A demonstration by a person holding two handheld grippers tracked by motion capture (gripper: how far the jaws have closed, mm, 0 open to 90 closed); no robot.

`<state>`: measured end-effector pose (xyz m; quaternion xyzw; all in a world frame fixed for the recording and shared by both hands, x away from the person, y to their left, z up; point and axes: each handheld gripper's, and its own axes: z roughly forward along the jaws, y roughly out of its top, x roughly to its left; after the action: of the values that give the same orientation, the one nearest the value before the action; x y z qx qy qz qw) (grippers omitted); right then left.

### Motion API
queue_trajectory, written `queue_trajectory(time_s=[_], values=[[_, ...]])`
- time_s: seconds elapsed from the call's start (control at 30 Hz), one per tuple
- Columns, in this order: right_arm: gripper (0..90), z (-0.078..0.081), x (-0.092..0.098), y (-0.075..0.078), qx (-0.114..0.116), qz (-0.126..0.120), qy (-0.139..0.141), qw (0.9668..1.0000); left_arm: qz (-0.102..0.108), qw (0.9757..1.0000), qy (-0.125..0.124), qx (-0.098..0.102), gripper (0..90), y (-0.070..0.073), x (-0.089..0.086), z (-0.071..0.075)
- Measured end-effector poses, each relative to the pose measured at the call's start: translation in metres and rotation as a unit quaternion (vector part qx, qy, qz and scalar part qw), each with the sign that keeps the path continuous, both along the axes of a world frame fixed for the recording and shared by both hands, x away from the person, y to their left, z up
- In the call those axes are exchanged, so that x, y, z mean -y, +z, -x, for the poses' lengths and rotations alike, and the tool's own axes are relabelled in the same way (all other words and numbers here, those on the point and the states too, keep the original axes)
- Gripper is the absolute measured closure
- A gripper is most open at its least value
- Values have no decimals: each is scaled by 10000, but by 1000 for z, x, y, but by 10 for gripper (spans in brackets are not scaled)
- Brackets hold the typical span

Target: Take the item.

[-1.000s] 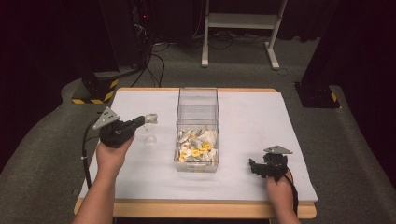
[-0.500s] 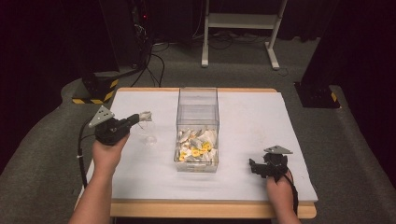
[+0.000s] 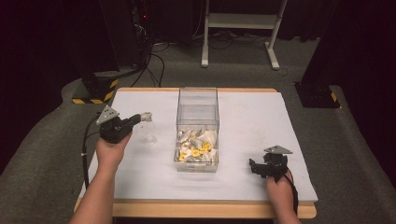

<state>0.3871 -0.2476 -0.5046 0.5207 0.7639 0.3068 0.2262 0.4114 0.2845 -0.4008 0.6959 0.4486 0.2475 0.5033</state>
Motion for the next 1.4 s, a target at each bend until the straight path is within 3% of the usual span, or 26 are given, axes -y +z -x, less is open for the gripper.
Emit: queue_trajectory(time_s=[0.43,0.8,0.97,1.07,1.23,1.4], values=[[107,0,0,0,3,4,5,10000,-142,9998,5,-158,865,-11,-2,4],[107,0,0,0,5,6,4,10000,-229,9996,89,-156,568,-10,1,4],[107,0,0,0,-1,2,1,10000,-228,9996,-12,-164,454,-11,2,5],[107,0,0,0,-1,2,2,10000,-230,9996,37,-164,326,-13,1,7],[107,0,0,0,0,3,2,10000,-403,9991,73,-138,243,-16,1,10],[107,0,0,0,0,3,1,10000,-570,9979,-40,-289,219,-19,0,12]])
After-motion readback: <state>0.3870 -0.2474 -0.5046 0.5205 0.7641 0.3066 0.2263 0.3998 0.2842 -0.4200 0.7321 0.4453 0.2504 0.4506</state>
